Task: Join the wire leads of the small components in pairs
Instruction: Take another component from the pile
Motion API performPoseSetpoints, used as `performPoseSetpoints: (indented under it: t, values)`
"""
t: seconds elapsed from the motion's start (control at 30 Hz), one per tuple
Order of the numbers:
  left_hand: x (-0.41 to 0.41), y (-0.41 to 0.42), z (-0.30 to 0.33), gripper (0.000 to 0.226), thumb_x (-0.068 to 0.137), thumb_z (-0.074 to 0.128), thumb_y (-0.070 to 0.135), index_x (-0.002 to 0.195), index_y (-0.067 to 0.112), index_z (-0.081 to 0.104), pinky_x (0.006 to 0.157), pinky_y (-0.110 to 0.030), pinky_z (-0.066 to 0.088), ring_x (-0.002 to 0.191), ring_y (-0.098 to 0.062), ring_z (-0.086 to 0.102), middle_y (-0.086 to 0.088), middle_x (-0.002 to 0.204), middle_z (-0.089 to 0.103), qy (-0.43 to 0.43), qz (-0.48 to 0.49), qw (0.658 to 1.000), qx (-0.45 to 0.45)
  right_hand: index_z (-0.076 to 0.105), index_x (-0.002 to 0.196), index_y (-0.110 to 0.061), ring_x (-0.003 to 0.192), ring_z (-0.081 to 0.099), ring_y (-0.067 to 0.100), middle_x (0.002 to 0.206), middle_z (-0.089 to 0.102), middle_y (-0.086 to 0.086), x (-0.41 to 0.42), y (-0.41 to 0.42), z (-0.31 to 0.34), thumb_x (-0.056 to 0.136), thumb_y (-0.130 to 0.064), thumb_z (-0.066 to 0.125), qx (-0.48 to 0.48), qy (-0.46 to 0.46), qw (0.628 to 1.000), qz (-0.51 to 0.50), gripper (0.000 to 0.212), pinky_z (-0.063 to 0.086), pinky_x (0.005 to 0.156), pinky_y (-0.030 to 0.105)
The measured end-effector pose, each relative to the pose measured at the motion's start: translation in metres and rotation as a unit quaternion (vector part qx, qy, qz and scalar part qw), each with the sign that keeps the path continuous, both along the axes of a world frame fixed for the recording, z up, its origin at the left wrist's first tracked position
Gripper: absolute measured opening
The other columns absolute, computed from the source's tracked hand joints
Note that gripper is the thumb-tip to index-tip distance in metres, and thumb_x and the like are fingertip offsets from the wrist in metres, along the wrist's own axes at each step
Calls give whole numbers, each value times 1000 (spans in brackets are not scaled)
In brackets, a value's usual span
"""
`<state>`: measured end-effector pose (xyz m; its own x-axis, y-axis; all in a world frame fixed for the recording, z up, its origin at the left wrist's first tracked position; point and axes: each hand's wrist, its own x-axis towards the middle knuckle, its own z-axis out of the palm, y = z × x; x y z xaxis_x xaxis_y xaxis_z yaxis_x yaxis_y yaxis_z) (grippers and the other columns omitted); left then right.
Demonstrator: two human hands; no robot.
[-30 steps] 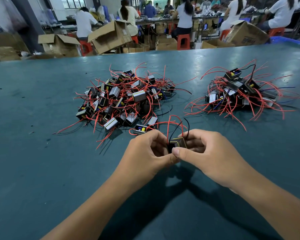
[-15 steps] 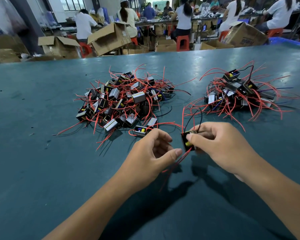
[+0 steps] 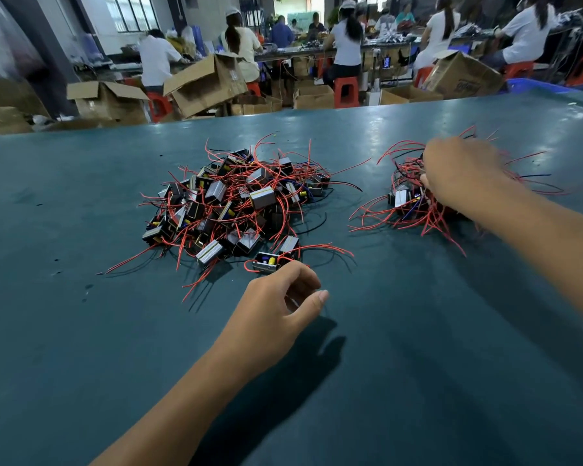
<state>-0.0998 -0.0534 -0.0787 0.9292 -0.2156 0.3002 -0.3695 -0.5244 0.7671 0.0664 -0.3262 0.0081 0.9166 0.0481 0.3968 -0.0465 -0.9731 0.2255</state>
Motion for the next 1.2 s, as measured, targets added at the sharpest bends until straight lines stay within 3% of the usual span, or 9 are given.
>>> performPoseSetpoints:
  t: [0.13, 0.2, 0.3, 0.47, 0.77, 0.9, 1.0, 1.1, 1.2]
  values:
    - [0, 2, -1, 7, 92, 64, 35, 90, 28, 62, 71, -30, 50, 76, -13, 63, 12, 81, 66, -9, -7, 1000, 14, 59, 104, 4, 86, 67, 41, 94, 70, 24, 23, -19, -21, 89, 3, 53, -19, -26, 999, -4, 17, 45, 74, 39]
    - [1, 3, -2, 7, 93, 64, 34, 89, 29, 61, 71, -29, 50, 76, -13, 63, 14, 81, 66, -12, -11, 1000, 23, 53, 115, 8, 87, 66, 42, 95, 69, 28, 30, -24, -30, 89, 7, 44, -20, -60, 998, 17, 28, 45, 85, 45]
    - [1, 4, -3, 8, 95, 65, 33, 89, 29, 60, 69, -28, 49, 75, -12, 62, 14, 81, 65, -17, -20, 999, 45, 39, 138, 8, 107, 61, 42, 116, 62, 30, 30, -26, -40, 92, 3, 38, -36, -58, 997, 31, 47, 40, 95, 48]
    - [-1, 5, 1, 9, 96, 65, 31, 89, 27, 61, 68, -24, 48, 76, -10, 61, 14, 81, 65, -28, -29, 997, 66, 30, 146, 5, 129, 43, 41, 141, 45, 30, 22, -31, -51, 95, -19, 52, -45, -24, 998, 37, 60, 31, 108, 51]
    - [0, 7, 2, 9, 96, 64, 32, 89, 27, 61, 69, -25, 48, 78, -8, 61, 16, 82, 64, -40, -28, 995, 90, 19, 150, 5, 137, 36, 42, 149, 36, 29, 17, -43, -52, 95, -29, 57, 31, 11, 999, 27, 75, 29, 112, 50]
    - [2, 9, 2, 9, 96, 65, 32, 89, 27, 62, 66, -19, 46, 77, -7, 61, 18, 82, 64, -50, -23, 994, 97, 24, 148, 5, 135, 37, 43, 150, 36, 28, 18, -38, -46, 96, -32, 54, 76, 23, 997, 22, 71, 32, 111, 48]
    - [3, 9, 3, 13, 93, 67, 23, 81, 24, 61, 59, -10, 37, 63, -2, 55, 18, 71, 60, -75, 23, 993, 86, 38, 138, 7, 122, 47, 45, 136, 48, 28, 13, -32, -46, 93, -24, 56, 100, 2, 995, 32, 58, 42, 99, 50]
    - [5, 13, 7, 20, 88, 67, 15, 71, 21, 60, 51, -13, 34, 50, -3, 45, 12, 58, 56, -92, 124, 988, -5, 48, 122, 7, 114, 50, 45, 123, 55, 27, 7, -29, -48, 91, -17, 54, 115, -36, 991, 52, 40, 45, 95, 51]
    - [9, 20, 15, 19, 85, 64, 21, 67, 21, 60, 47, -18, 37, 50, -6, 45, -1, 59, 60, -77, 188, 975, -93, 51, 115, 6, 113, 50, 44, 119, 56, 26, 3, -26, -49, 92, -11, 52, 138, -49, 986, 76, 28, 44, 91, 49]
